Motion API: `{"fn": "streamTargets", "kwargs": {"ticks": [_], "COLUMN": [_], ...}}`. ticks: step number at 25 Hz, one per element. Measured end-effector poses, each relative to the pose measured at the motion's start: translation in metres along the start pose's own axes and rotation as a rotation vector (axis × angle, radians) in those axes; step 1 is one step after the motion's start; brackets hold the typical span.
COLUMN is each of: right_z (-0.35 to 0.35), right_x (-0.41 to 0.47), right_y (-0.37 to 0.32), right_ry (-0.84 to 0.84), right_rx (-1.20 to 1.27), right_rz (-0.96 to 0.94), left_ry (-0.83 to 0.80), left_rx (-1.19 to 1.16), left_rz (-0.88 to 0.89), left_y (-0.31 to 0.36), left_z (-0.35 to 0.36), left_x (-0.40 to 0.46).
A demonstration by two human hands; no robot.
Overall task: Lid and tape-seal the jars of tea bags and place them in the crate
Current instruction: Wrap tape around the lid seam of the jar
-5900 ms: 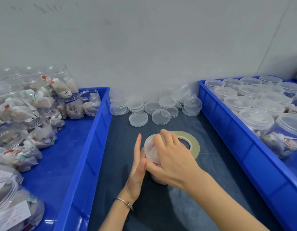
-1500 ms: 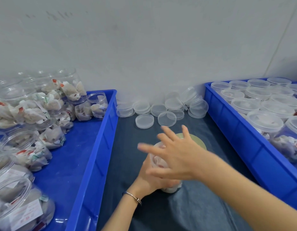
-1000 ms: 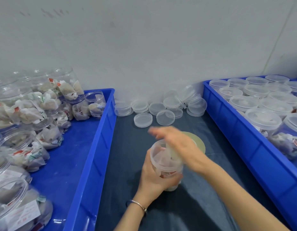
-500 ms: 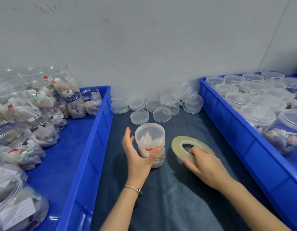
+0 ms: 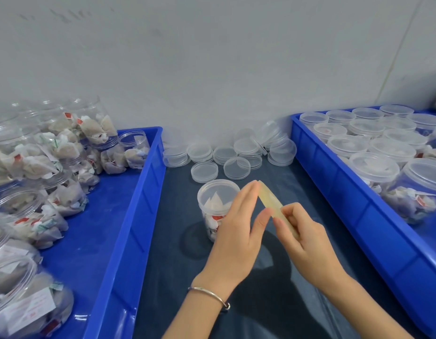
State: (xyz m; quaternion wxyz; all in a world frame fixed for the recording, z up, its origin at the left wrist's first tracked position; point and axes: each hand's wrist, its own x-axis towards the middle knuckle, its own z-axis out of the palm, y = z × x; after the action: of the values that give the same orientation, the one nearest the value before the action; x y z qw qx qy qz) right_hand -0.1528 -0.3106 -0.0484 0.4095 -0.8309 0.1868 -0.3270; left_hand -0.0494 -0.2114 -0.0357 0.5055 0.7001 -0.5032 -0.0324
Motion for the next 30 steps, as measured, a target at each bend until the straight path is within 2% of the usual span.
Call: {"fn": "streamTargets", "kwargs": {"ticks": [5,9,12,15,22,26,30], "right_z": [0.005,0.003,0.001,0.005,0.012,0.011,0.009], "right_x": [-0.002,-0.009,-0.015,-0.018,-0.021,-0.02,-0.021], "right_y": [0.003,0.006,0.008,0.008,0.011,0.012,0.014], "right_ry": [0.04,0.022,0.001,0.053,0.168,0.183,0.167], "right_rx": [-0.025,-0.07,-0.144,-0.268,-0.429,-0.415,-0.4], "right_rz": [0.0,-0.117,-0.214,-0.296,-0.43,-0.489,-0.528], "left_ry": [0.171,0.176,0.163,0.193,0.396,0.365,0.325], "left_rx": [0.096,-0.066,-0.133,-0.197,-0.197,-0.441,-0.517], "left_rz": [0.119,-0.065,-0.123,-0.174,-0.114,-0.237,-0.289], "left_y": [0.0,-0.002,-0.002,-0.003,0.0,-0.003,-0.004], "left_z": [0.008,-0.002,-0.01,-0.011,-0.009,-0.015,-0.02], "left_x": [-0.014,-0.01,-0.008,-0.013,-0.023,-0.02,-0.018]}}
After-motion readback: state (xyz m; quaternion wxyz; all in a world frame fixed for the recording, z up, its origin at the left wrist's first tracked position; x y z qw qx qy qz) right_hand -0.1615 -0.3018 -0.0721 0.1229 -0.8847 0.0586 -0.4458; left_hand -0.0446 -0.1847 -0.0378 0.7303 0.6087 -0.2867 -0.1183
